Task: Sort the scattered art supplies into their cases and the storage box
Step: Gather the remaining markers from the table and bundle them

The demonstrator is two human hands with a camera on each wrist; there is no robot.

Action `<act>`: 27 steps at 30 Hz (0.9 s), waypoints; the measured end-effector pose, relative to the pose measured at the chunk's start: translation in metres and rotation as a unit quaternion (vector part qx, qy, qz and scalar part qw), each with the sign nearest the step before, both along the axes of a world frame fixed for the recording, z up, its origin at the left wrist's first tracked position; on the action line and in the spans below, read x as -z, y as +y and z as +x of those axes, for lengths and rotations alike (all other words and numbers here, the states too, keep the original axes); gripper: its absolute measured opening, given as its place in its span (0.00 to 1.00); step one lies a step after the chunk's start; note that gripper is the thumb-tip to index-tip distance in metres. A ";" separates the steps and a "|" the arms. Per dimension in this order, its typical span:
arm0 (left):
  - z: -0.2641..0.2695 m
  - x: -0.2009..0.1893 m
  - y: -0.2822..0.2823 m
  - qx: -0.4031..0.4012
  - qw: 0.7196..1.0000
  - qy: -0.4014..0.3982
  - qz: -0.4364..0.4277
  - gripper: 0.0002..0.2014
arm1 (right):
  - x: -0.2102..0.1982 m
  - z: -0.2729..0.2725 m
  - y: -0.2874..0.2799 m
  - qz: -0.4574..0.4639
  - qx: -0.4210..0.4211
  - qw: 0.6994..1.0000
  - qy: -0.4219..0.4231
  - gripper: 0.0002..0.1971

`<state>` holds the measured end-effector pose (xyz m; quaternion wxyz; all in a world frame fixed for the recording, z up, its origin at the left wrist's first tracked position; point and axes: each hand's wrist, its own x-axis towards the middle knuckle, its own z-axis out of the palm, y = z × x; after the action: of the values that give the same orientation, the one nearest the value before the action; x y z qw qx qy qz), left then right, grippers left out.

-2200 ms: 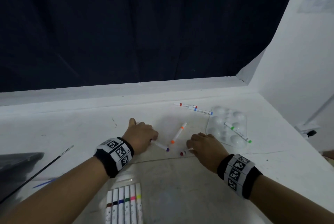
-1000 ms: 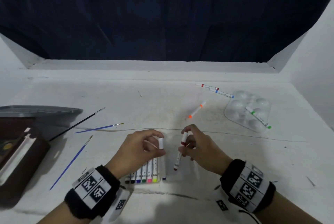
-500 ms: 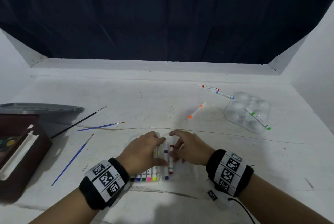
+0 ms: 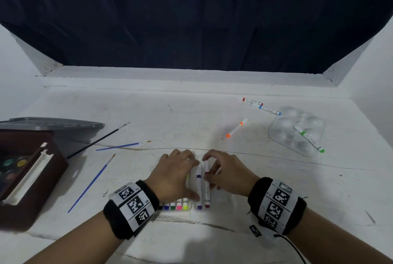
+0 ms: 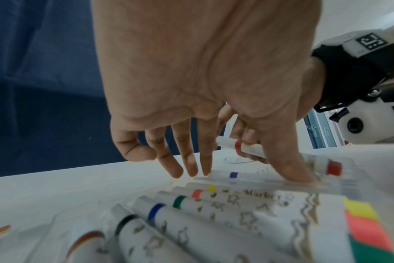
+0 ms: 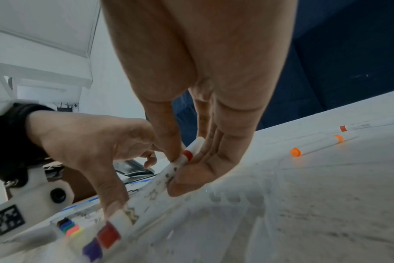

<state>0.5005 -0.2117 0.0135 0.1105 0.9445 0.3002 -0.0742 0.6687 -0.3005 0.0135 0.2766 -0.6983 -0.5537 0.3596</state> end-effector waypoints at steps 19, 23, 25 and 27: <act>0.003 -0.005 -0.002 -0.006 1.000 0.021 -0.013 0.40 | 0.007 -0.006 0.001 -0.051 -0.124 0.951 -0.280 0.28; 0.002 -0.004 -0.003 -0.007 1.000 0.020 -0.007 0.40 | 0.008 -0.006 0.004 -0.047 -0.127 0.946 -0.295 0.30; 0.003 -0.004 -0.003 -0.010 1.000 0.020 -0.003 0.39 | 0.009 -0.004 0.005 -0.049 -0.127 0.945 -0.298 0.33; 0.003 -0.004 -0.003 -0.015 1.000 0.022 -0.003 0.39 | 0.009 -0.003 0.007 -0.046 -0.130 0.944 -0.300 0.33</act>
<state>0.5039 -0.2143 0.0176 0.1079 0.9377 0.3164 -0.0943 0.6655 -0.2934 0.0046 0.0160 -0.7079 -0.6797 0.1913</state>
